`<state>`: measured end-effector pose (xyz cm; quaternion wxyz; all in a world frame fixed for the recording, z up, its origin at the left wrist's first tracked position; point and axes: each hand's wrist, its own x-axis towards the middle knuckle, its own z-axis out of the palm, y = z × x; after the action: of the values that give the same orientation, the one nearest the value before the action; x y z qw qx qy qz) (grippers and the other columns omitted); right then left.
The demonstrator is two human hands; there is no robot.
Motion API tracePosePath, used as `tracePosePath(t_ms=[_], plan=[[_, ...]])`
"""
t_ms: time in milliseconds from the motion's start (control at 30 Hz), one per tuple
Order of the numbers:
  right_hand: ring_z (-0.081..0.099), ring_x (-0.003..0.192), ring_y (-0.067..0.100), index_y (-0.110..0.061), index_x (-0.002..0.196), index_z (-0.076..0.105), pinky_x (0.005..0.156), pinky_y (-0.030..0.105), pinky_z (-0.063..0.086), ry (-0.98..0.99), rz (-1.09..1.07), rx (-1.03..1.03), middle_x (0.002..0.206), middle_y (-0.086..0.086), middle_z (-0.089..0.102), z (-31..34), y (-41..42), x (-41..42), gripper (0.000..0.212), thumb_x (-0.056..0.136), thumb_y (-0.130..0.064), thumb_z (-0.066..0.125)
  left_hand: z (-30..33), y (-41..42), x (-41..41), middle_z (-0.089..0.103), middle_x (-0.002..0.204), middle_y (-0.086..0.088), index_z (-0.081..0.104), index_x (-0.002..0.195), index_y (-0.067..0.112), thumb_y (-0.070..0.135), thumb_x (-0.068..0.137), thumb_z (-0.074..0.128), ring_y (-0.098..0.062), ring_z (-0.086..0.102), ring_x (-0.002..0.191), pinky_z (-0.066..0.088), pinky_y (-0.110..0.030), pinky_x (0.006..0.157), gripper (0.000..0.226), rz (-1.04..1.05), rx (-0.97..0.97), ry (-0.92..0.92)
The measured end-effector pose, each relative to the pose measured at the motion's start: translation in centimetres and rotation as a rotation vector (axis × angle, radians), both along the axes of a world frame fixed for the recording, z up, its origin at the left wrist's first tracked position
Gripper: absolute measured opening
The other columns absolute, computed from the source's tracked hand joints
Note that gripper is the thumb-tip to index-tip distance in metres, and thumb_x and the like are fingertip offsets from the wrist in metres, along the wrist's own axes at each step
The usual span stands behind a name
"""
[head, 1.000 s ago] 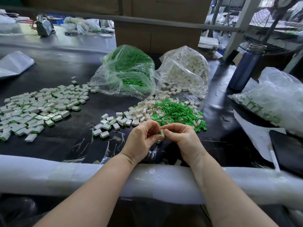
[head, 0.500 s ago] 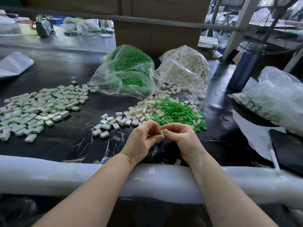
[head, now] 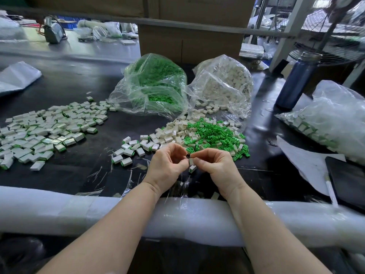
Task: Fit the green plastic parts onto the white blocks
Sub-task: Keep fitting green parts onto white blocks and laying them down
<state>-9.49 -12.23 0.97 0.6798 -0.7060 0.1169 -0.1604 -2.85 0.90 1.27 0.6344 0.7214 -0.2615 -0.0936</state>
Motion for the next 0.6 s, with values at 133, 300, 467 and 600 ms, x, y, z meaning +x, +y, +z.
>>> tracePosePath(t_ms=[133, 300, 467, 600], plan=[[0.058, 0.056, 0.003, -0.011, 0.075, 0.071, 0.059, 0.017, 0.047, 0.005, -0.004, -0.050, 0.063, -0.003, 0.067, 0.0, 0.2, 0.1, 0.014, 0.078, 0.003, 0.069, 0.0, -0.1, 0.0, 0.056, 0.070, -0.002, 0.055, 0.079, 0.013, -0.006, 0.075, 0.065, -0.012, 0.050, 0.062, 0.046, -0.020, 0.060, 0.021, 0.033, -0.010, 0.043], [0.060, 0.053, 0.009, -0.012, 0.072, 0.069, 0.054, 0.023, 0.051, -0.027, -0.031, -0.018, 0.062, 0.001, 0.067, 0.1, 0.0, 0.0, 0.013, 0.075, 0.000, 0.073, 0.1, 0.2, 0.2, 0.062, 0.076, -0.005, 0.061, 0.093, 0.014, 0.004, 0.079, 0.069, -0.017, 0.060, 0.067, 0.054, -0.034, 0.069, 0.019, -0.029, 0.006, 0.071], [0.061, 0.053, 0.009, -0.014, 0.075, 0.068, 0.051, 0.019, 0.049, -0.031, -0.005, -0.059, 0.062, -0.002, 0.068, 0.1, 0.2, 0.0, 0.014, 0.081, -0.002, 0.069, 0.0, 0.1, 0.1, 0.068, 0.072, -0.005, 0.067, 0.084, 0.011, 0.006, 0.078, 0.072, -0.015, 0.064, 0.059, 0.056, -0.025, 0.058, 0.009, -0.041, 0.003, 0.071], [0.060, 0.055, 0.006, -0.018, 0.077, 0.068, 0.055, 0.020, 0.051, -0.021, -0.091, -0.100, 0.061, -0.006, 0.067, 0.1, 0.2, 0.1, 0.013, 0.083, -0.007, 0.068, -0.4, 0.3, 1.0, 0.068, 0.071, 0.001, 0.067, 0.083, 0.013, 0.006, 0.079, 0.070, -0.007, 0.065, 0.057, 0.054, -0.017, 0.058, 0.008, 0.265, -0.023, 0.060]])
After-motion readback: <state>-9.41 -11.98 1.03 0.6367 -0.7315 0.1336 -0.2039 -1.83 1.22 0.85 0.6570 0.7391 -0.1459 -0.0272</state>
